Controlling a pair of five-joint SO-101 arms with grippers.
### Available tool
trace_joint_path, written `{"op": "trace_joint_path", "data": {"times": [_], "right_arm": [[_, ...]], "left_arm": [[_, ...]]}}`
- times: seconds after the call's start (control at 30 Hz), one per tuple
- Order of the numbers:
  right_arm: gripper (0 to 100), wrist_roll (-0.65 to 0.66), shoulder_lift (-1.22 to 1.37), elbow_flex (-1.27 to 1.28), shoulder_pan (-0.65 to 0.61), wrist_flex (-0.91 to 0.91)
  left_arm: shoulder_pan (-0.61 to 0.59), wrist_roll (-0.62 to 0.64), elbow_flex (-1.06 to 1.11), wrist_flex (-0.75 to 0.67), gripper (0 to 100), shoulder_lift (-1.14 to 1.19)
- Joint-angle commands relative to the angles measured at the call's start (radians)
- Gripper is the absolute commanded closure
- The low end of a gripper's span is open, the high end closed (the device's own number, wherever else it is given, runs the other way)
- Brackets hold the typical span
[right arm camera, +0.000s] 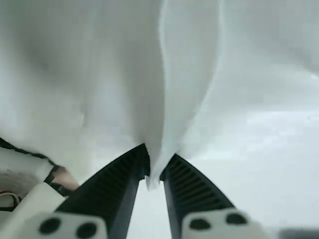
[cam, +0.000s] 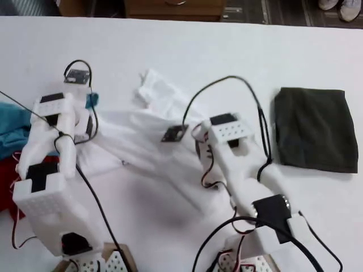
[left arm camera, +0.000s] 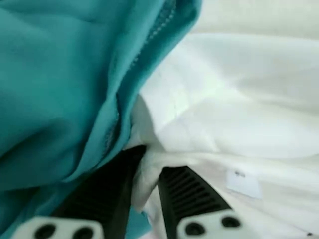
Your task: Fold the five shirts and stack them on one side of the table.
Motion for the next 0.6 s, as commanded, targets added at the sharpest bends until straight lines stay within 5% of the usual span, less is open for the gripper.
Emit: {"op": "trace_joint_path", "data": {"times": [0.0, 0.3, 0.47, 0.57], "right_arm": [[97.8, 0.003, 0.005, -0.201, 0.039, -0.016], [97.8, 0.003, 0.051, -0.39, 0.124, -0.291], [96.5, 0.003, 0.124, -0.391, 0.105, -0.206], [85.1, 0.003, 0.128, -0.394, 0.077, -0.088]], "left_arm": [[-0.026, 0.005, -0.03, -0.034, 98, 0.005], [-0.026, 0.005, -0.03, -0.034, 98, 0.005], [-0.026, 0.005, -0.03, -0.034, 98, 0.006], [-0.026, 0.005, -0.035, -0.034, 98, 0.015]]}}
